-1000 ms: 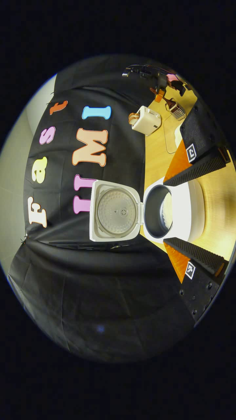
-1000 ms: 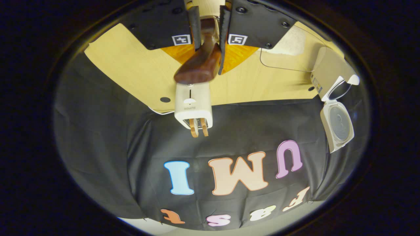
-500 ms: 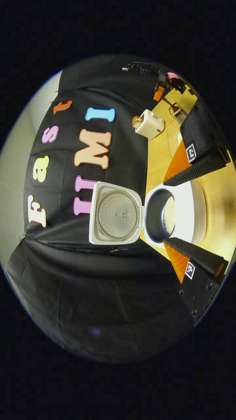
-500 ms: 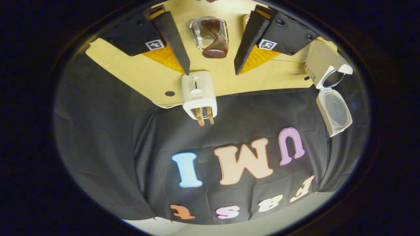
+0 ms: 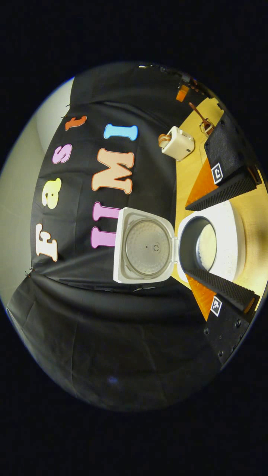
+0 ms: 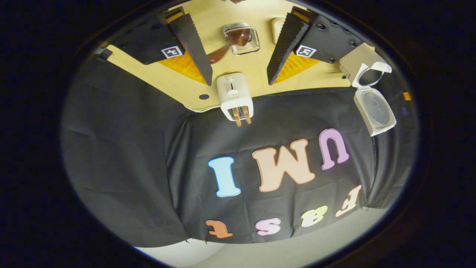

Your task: Close the left gripper, press the button to open the rice cooker; take a wooden spoon from the chopstick holder with the right hand, scoop a spoonful of rice and pour it into the rice cooker, then put the wooden spoon back into the chopstick holder.

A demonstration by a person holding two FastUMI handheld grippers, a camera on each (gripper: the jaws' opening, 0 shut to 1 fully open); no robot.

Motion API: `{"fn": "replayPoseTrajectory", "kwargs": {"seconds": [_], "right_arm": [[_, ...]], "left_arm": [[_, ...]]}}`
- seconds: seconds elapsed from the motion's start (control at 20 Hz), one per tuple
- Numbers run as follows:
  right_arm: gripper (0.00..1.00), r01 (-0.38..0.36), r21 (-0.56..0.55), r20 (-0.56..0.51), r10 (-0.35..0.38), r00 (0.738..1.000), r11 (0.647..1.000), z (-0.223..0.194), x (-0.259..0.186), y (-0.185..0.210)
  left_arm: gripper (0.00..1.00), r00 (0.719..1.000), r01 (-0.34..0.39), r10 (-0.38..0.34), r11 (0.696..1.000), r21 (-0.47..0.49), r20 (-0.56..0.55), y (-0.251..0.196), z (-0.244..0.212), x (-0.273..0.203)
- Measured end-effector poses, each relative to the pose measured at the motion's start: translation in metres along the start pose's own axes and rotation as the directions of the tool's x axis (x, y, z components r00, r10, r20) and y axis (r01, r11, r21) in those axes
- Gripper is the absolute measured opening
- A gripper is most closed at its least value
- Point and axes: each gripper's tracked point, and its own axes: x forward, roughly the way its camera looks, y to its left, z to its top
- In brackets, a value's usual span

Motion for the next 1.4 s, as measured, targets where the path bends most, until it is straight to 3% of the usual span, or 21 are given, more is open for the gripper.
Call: {"fn": "replayPoseTrajectory", "kwargs": {"seconds": [0.05,0.2,0.35,0.4,0.55,0.6,0.7,0.9,1.0,1.1,1.3,1.35,1.4], "right_arm": [[0.96,0.000,0.000,0.004,0.000,1.000,1.000,0.000,-0.009,0.002],[0.96,-0.002,-0.010,0.005,0.002,1.000,1.000,-0.003,-0.034,0.014],[0.96,-0.026,-0.019,-0.015,0.026,1.000,0.999,-0.006,-0.052,0.030],[0.96,-0.033,-0.018,-0.021,0.033,0.999,0.999,-0.007,-0.056,0.036],[0.93,-0.058,0.013,-0.038,0.058,0.998,0.998,-0.006,-0.065,0.050],[0.92,-0.063,0.022,-0.041,0.064,0.997,0.998,-0.005,-0.067,0.053],[0.92,-0.059,0.020,-0.039,0.059,0.997,0.998,-0.001,-0.071,0.055],[0.92,-0.022,-0.016,-0.032,0.022,0.999,1.000,0.007,-0.083,0.049],[0.92,0.008,-0.027,-0.028,-0.008,1.000,1.000,0.010,-0.090,0.044],[0.92,0.037,-0.027,-0.023,-0.038,0.999,0.999,0.012,-0.096,0.040],[0.92,0.093,-0.039,-0.025,-0.094,0.995,0.995,0.012,-0.106,0.031],[0.92,0.105,-0.049,-0.024,-0.106,0.994,0.993,0.011,-0.109,0.028],[0.92,0.116,-0.057,-0.018,-0.117,0.993,0.992,0.013,-0.112,0.026]], "left_arm": [[0.96,1.000,0.002,-0.002,1.000,-0.019,0.003,0.001,0.006,0.005],[0.93,1.000,0.008,-0.007,0.999,-0.042,0.030,0.002,0.027,0.020],[0.93,0.998,-0.014,0.015,1.000,-0.022,0.054,0.010,0.053,0.039],[0.88,0.998,-0.013,0.014,1.000,-0.013,0.062,0.010,0.064,0.046],[0.92,0.993,-0.022,0.022,1.000,-0.004,0.113,0.014,0.102,0.069],[0.87,0.991,-0.032,0.032,0.999,0.003,0.128,0.016,0.114,0.079],[0.92,0.988,-0.054,0.051,0.998,0.014,0.149,0.023,0.134,0.101],[0.92,0.986,-0.063,0.059,0.998,0.023,0.158,0.029,0.162,0.148],[0.87,0.987,-0.059,0.054,0.998,0.024,0.150,0.030,0.169,0.169],[0.92,0.989,-0.058,0.053,0.998,0.036,0.142,0.030,0.175,0.192],[0.92,0.994,-0.079,0.073,0.994,0.071,0.085,0.032,0.167,0.231],[0.87,0.994,-0.084,0.079,0.994,0.075,0.073,0.031,0.164,0.239],[0.92,0.995,-0.083,0.078,0.994,0.078,0.063,0.030,0.161,0.245]]}}
